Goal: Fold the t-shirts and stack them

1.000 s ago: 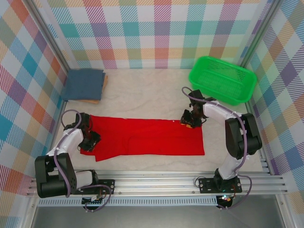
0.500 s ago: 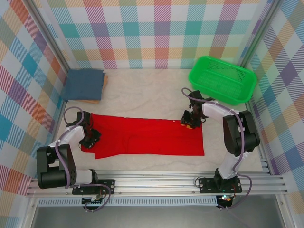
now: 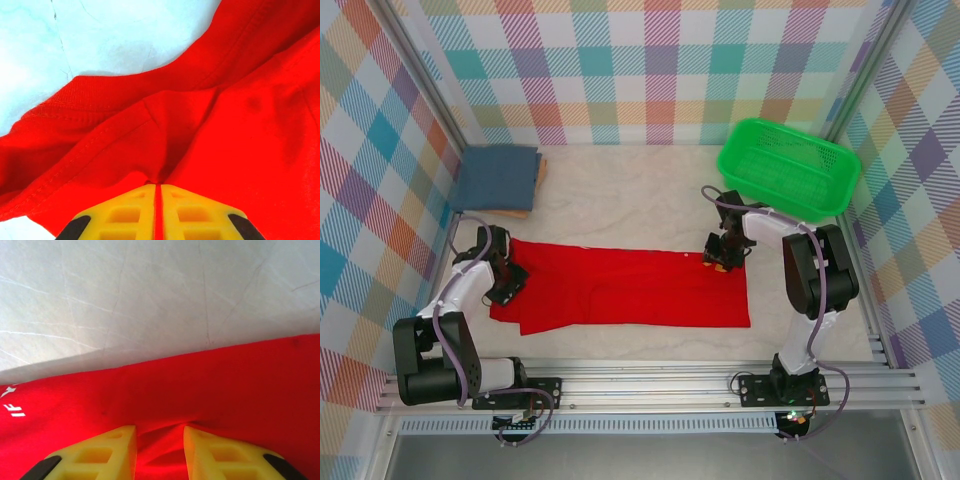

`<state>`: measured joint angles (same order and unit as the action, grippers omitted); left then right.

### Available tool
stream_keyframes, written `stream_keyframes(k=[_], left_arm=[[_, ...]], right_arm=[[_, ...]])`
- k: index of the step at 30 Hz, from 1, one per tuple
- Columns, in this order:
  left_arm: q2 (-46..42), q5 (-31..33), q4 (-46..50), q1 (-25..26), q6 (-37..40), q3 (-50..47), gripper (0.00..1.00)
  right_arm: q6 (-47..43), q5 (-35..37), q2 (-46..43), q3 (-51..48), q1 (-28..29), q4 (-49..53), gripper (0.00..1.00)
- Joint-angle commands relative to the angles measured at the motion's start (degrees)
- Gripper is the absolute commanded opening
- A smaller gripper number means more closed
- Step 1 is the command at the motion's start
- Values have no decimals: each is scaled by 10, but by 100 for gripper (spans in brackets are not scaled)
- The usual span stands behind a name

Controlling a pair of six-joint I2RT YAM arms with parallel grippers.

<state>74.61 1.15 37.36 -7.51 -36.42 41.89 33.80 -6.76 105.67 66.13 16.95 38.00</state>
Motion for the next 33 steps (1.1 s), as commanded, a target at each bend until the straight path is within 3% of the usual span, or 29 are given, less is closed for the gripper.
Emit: stream_keyframes(k=[1, 5, 10, 22, 33], left_arm=[[2, 7, 14, 4, 4, 13, 12], [10, -23, -28, -4, 35, 19, 35], [69, -49, -84, -16, 117, 71, 38], [148, -63, -156, -32, 202, 91, 34], [168, -55, -168, -32, 209, 109, 6]], right_arm=[[2, 12, 16, 3, -4, 14, 31], [2, 9, 14, 2, -4, 14, 31], [-1, 10, 17, 3, -4, 17, 31], [0, 8, 23, 11, -7, 20, 31], [-1, 12, 28, 26, -7, 29, 31]])
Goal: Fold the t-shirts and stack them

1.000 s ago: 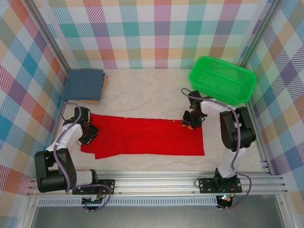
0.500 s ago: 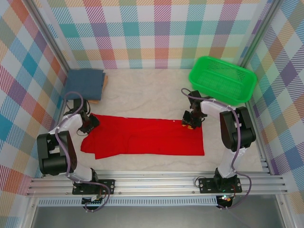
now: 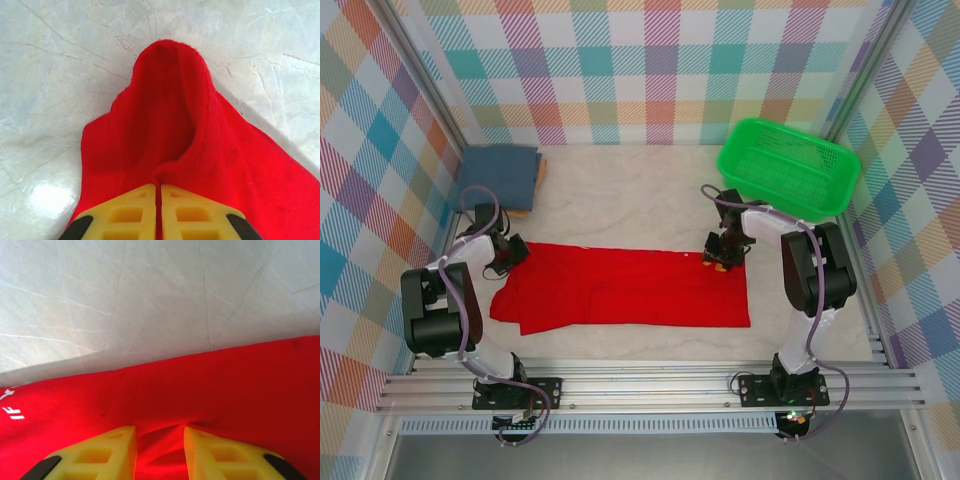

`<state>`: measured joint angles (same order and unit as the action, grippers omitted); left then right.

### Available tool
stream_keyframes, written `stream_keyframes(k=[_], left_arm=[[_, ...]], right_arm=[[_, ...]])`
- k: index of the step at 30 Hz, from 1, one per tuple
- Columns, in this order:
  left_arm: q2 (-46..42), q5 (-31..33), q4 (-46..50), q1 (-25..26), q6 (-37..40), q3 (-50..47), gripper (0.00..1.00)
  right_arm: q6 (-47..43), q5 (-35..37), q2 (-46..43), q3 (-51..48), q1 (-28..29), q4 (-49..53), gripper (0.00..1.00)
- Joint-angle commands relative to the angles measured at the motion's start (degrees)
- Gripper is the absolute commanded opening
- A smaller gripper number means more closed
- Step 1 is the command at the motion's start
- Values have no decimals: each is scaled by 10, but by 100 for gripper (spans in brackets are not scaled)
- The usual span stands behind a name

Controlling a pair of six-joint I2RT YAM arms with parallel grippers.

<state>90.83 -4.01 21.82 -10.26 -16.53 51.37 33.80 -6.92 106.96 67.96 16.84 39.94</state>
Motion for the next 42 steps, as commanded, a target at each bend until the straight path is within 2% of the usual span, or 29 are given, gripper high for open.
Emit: stream_keyframes(k=[1, 3, 12, 22, 31, 42], left_arm=[[5, -2, -10, -4, 10, 14, 4], [2, 4, -6, -4, 11, 17, 0], [-13, 33, 19, -6, 5, 55, 0], [15, 16, 72, -9, -3, 126, 0], [57, 30, 113, -8, 14, 176, 0], [75, 90, 118, -7, 26, 125, 0]], right_arm=[[-1, 15, 16, 9, -5, 10, 31], [-1, 20, 18, 9, -5, 14, 31], [0, 47, 39, 24, -6, 43, 29], [-21, 79, 74, 54, -9, 70, 28], [-25, 82, 78, 60, -9, 73, 27], [-21, 86, 78, 62, -9, 77, 28]])
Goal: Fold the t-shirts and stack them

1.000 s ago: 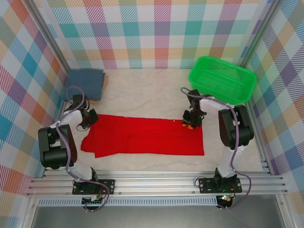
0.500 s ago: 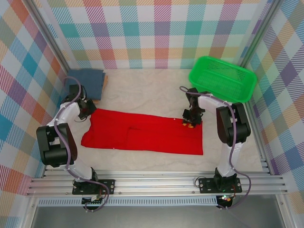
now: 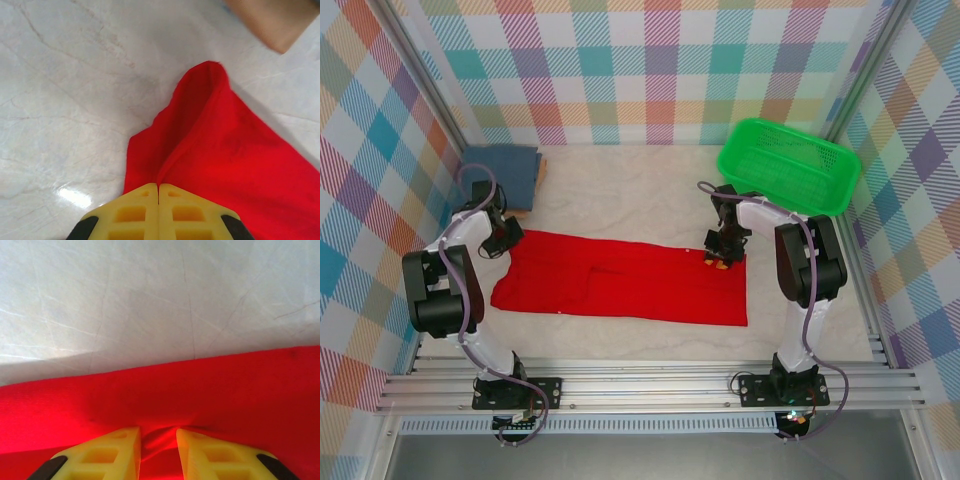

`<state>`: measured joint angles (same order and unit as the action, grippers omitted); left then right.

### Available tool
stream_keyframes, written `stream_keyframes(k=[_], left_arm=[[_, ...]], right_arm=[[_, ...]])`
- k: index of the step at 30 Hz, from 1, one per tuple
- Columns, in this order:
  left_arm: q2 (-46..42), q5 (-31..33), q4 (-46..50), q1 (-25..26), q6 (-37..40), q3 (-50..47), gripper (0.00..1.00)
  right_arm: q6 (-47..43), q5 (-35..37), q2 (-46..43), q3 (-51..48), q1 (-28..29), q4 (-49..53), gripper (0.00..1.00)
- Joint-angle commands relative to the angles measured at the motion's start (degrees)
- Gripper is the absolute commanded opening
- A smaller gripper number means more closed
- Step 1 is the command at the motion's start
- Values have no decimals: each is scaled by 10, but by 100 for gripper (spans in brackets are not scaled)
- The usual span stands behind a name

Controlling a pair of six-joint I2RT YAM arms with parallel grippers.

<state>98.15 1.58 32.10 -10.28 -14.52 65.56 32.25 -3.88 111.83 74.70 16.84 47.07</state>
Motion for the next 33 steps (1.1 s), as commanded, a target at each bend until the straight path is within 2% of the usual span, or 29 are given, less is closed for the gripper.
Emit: stream_keyframes(k=[1, 12, 13, 17, 20, 22, 25, 28, 30, 33], left_arm=[[2, 36, 17, -7, 2, -20, 0], [31, 50, 28, -1, -13, -12, 0], [34, 53, 33, 0, -16, -8, 2], [3, 91, 56, 12, -41, 7, 29], [-55, 114, 74, 37, -87, 17, 38], [-87, 116, 90, 60, -137, 24, 41], [-100, 61, 76, 104, -217, 15, 39], [-64, -18, 34, 148, -303, -3, 32], [-36, -28, 11, 171, -347, -9, 29], [-5, -34, -18, 173, -388, -35, 27]], right_arm=[[-5, 56, 30, -5, -9, 6, 27], [-3, 56, 32, 6, -8, 14, 27], [-3, 57, 30, 5, -8, 14, 27], [-9, 57, -2, -6, -7, 3, 29], [-14, 63, -43, -10, -8, -1, 30], [-16, 62, -66, -18, -8, -13, 31], [-17, 41, -80, -29, -8, -37, 31], [-19, 13, -59, -30, -8, -55, 30], [-15, 5, -44, -30, -9, -61, 30], [-12, 6, -19, -24, -11, -55, 30]])
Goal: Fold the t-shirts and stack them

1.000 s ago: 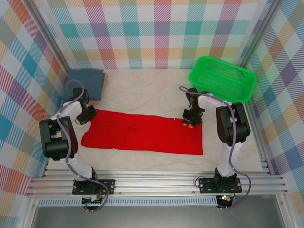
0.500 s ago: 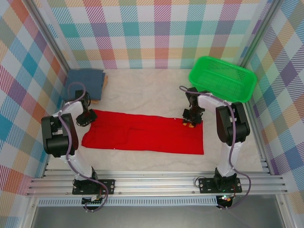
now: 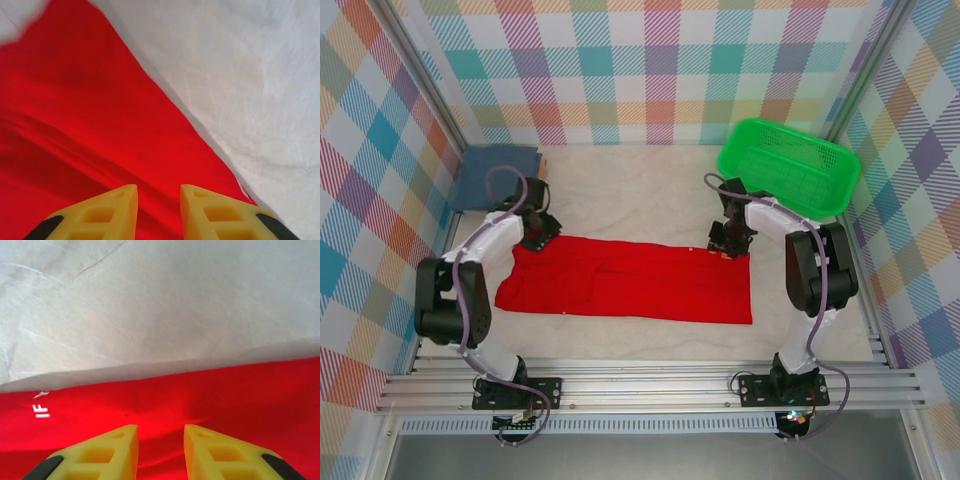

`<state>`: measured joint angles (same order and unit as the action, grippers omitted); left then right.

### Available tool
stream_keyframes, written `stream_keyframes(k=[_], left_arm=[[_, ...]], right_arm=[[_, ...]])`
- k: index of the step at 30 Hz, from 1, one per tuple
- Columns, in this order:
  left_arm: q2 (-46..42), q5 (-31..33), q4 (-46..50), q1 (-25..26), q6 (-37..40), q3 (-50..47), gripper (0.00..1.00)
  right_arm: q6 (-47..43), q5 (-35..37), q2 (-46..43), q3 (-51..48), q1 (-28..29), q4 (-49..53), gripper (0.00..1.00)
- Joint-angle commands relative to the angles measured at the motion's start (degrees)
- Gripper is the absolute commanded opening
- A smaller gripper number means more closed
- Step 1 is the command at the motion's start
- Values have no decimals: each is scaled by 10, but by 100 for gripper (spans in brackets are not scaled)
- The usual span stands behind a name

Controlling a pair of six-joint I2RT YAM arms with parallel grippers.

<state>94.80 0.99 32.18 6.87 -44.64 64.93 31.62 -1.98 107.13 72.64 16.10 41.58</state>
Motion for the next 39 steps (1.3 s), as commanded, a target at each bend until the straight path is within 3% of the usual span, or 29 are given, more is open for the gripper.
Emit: stream_keyframes(k=[1, 5, 10, 14, 16, 19, 22, 25, 32, 39], left_arm=[[38, -21, -18, 0, -86, -33, 26], [45, 2, -16, -12, -69, -77, 24], [39, -21, -59, -26, -49, -108, 24], [-21, 28, 19, 16, -44, -46, 33], [-66, 54, 68, 48, -74, -28, 37], [-120, 45, 118, 71, -144, -55, 39], [-169, -1, 81, 79, -235, -142, 37], [-180, -6, 41, 93, -282, -188, 37], [-67, 4, 16, 96, -264, -154, 35], [139, 20, 43, 84, -119, 45, 32]], right_arm=[[-4, -10, 36, 1, -5, 8, 29], [21, 4, 54, 0, -21, 42, 29], [29, 11, 55, -14, -29, 54, 28], [31, 18, 49, -20, -30, 60, 28], [31, 19, 38, -24, -32, 59, 28], [25, 20, 11, -30, -33, 53, 28], [15, 25, -25, -35, -32, 44, 30], [3, 25, -40, -43, -33, 34, 31], [30, 14, 5, -57, -33, 56, 21], [51, 40, -10, -75, -28, 103, 22]])
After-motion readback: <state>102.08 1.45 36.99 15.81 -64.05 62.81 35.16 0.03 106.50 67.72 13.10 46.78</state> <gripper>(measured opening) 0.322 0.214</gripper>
